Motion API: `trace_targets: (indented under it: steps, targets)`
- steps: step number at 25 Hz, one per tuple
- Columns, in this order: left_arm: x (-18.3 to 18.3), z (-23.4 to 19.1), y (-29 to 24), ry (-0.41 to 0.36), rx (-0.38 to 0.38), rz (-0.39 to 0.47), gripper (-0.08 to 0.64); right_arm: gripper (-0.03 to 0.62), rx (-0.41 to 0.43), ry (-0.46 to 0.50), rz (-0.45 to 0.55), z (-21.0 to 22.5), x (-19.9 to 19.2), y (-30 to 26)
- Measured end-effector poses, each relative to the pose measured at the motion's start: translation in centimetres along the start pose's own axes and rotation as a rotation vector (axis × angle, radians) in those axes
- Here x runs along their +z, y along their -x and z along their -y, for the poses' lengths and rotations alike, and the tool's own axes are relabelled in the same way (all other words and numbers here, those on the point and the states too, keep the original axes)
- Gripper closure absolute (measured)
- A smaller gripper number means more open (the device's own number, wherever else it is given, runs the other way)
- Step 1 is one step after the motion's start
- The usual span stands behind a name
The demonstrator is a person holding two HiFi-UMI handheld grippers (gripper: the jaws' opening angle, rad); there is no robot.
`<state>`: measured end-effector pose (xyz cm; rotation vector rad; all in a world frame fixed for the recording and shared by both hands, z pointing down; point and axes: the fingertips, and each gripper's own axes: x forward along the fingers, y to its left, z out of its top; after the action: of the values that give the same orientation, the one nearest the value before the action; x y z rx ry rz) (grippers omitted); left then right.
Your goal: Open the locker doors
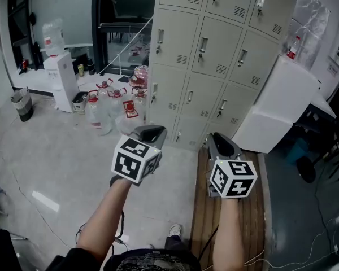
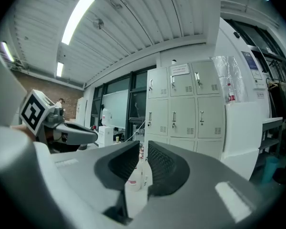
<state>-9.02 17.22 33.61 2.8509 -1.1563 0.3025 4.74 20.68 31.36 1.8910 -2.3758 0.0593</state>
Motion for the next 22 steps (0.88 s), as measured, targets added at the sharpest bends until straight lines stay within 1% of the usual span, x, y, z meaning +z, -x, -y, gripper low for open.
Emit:
trace_targets:
  steps: [4, 9, 17, 22]
  targets:
    - [-0.2, -0.8, -1.9, -0.01, 0.013, -0.017, 0.561, 0.525, 0.015, 0.003, 0.01, 1.2, 0.1, -2.1]
    - [0.9, -2.1, -5.2, -0.023, 0.033, -0.02, 0.561, 0.5, 0.037, -0.008, 0.032, 3.6, 0.8, -5.2]
    - [3.4, -3.8, -12.6, -0.021, 0.071, -0.002, 0.561, 0.461, 0.08, 0.003, 0.036, 9.2, 2.4, -10.7]
    - [4.9, -4.0, -16.7, -0.02, 0.086, -0.021, 0.561, 0.421, 0.114, 0.01, 0.034, 12.8, 3.4, -13.6]
